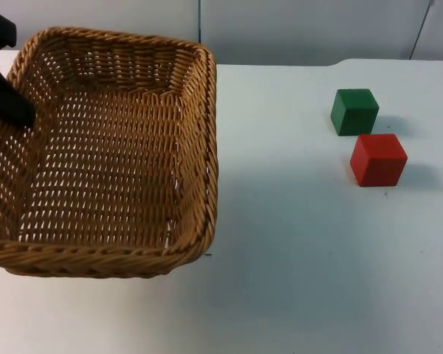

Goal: Pick up the basket with the left hand and place the blue cube into the basket with the right hand.

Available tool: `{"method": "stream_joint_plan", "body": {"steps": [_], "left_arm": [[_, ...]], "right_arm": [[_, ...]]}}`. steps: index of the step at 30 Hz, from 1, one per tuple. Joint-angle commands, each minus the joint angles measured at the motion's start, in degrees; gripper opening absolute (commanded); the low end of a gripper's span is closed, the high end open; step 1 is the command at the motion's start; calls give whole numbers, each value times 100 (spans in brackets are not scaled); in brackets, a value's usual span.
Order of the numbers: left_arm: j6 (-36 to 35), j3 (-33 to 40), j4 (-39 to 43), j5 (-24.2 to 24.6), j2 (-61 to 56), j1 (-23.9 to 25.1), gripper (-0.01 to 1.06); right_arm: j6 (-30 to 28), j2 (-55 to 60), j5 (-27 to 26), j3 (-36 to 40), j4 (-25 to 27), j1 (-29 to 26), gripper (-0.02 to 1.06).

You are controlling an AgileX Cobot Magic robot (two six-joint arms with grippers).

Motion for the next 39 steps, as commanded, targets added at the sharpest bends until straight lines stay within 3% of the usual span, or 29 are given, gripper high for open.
{"method": "stream_joint_plan", "body": {"steps": [1, 7, 14, 39], "left_arm": [[-4, -6, -136, 95, -67, 18, 0], [-4, -6, -136, 95, -67, 18, 0], [-4, -6, -149, 95, -67, 18, 0], [-4, -6, -207, 169, -67, 18, 0]], "right_arm": [[-196, 212, 162, -246, -41, 110, 0], [-573, 1302, 711, -1079, -17, 429, 0], [-919, 2180, 723, -1584, 371, 578, 0], [-973, 3244, 275, -1620, 561, 578, 0]]}}
